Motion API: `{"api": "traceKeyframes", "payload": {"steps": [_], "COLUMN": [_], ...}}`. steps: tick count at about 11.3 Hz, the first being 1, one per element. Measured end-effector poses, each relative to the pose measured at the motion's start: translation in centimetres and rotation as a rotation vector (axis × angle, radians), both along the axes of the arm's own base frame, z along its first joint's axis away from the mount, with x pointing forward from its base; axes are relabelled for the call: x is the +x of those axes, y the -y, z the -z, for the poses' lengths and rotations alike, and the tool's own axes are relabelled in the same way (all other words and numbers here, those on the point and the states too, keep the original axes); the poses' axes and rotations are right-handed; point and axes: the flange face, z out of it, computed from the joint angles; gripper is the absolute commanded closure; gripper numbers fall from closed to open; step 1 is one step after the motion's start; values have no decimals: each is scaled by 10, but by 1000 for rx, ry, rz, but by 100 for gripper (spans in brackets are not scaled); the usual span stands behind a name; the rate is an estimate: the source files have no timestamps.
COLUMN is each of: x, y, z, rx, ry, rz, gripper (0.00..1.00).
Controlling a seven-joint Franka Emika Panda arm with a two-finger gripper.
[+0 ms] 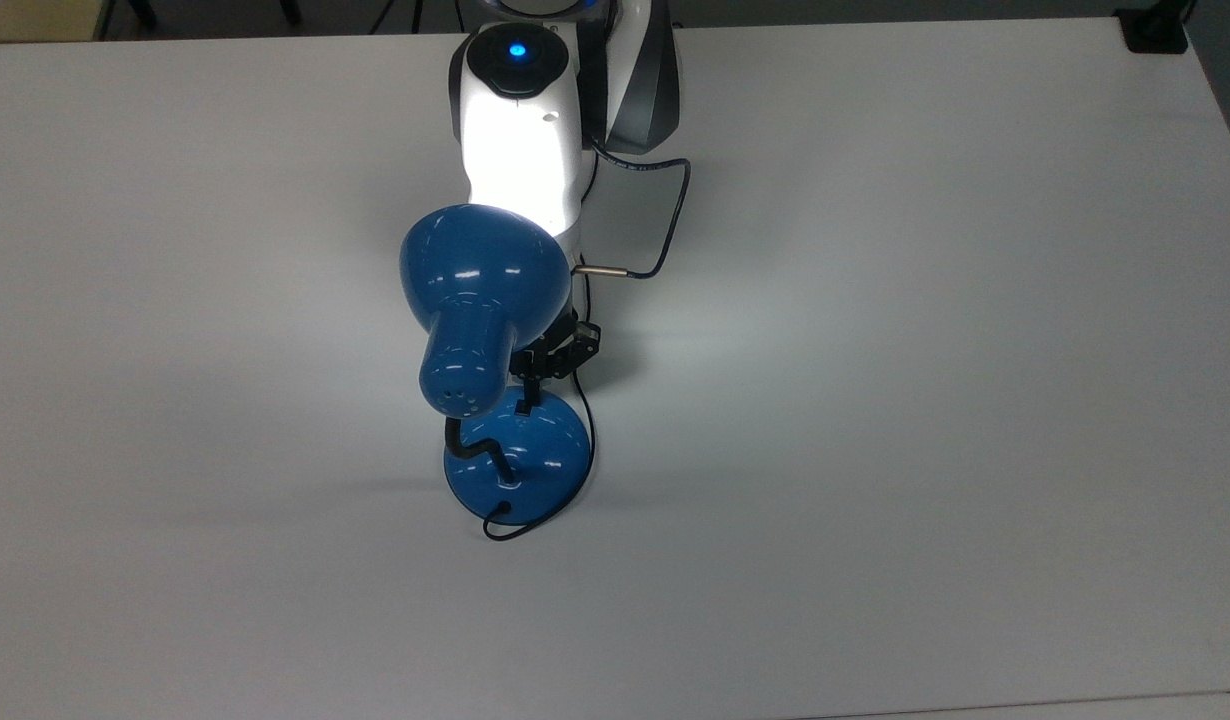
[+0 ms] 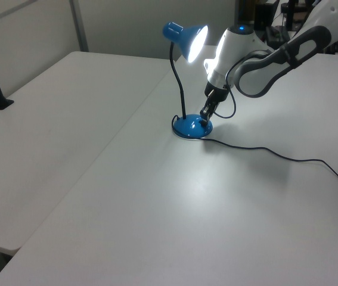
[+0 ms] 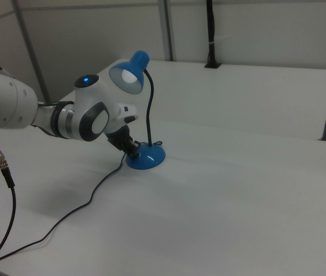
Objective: Turn off the lamp
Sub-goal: 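Press the base switch down with the gripper fingertips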
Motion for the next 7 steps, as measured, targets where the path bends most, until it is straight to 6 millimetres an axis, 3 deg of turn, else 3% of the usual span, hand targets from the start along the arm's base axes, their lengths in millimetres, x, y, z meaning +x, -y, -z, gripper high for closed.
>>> {"api": "traceKeyframes", "payload": {"steps": [5,6,7], "x": [-9,-16,-27], "y": [-1,0,3], "z": [8,10,-7], "rx": [-24,-24,-24], "ry": [-22,-41,-124], "rz": [-22,-20,-11], "gripper": [100,93,63]}}
